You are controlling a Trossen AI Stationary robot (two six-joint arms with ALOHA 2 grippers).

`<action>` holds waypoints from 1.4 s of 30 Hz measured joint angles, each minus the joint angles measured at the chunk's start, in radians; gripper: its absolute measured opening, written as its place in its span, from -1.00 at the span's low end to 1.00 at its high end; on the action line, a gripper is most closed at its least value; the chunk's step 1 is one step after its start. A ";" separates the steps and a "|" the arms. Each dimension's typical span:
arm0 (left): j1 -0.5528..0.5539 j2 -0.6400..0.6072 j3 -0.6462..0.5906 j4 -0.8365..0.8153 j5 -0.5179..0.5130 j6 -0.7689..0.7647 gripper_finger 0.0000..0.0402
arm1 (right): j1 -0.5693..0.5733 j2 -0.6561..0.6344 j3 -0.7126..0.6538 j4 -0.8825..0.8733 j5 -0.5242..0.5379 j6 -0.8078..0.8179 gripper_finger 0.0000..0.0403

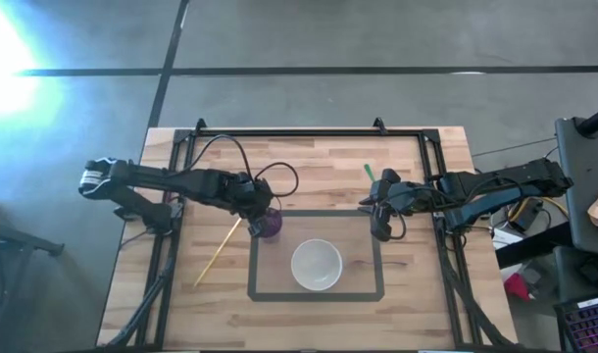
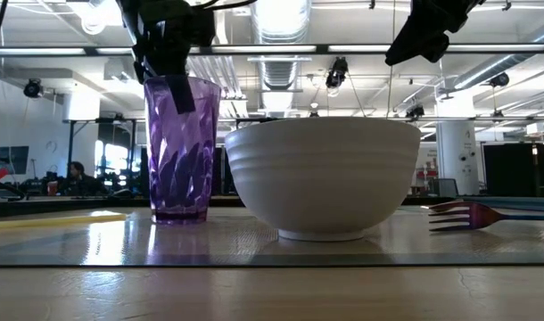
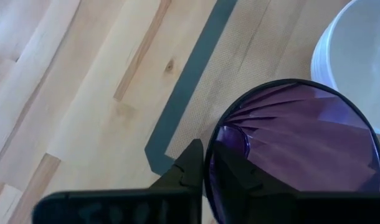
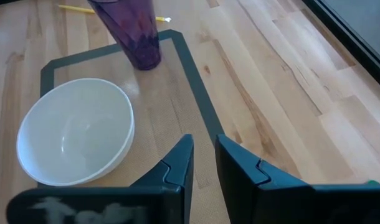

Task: Pick & Place Utensil
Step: Put the purple cup to the top left of the white bowl on the transparent mat, then put the green spoon into the white bowl on the transparent mat

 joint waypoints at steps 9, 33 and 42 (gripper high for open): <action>0.000 0.000 0.000 0.000 0.000 0.027 -0.52 | 0.000 0.000 0.000 0.000 0.000 0.000 -0.52; 0.003 -0.038 0.146 -0.130 0.000 0.135 -0.17 | 0.000 0.000 0.000 0.000 0.011 0.000 -0.17; 0.001 -0.102 0.202 -0.120 -0.003 0.186 -0.17 | -0.017 0.000 0.000 -0.033 0.158 0.091 -0.17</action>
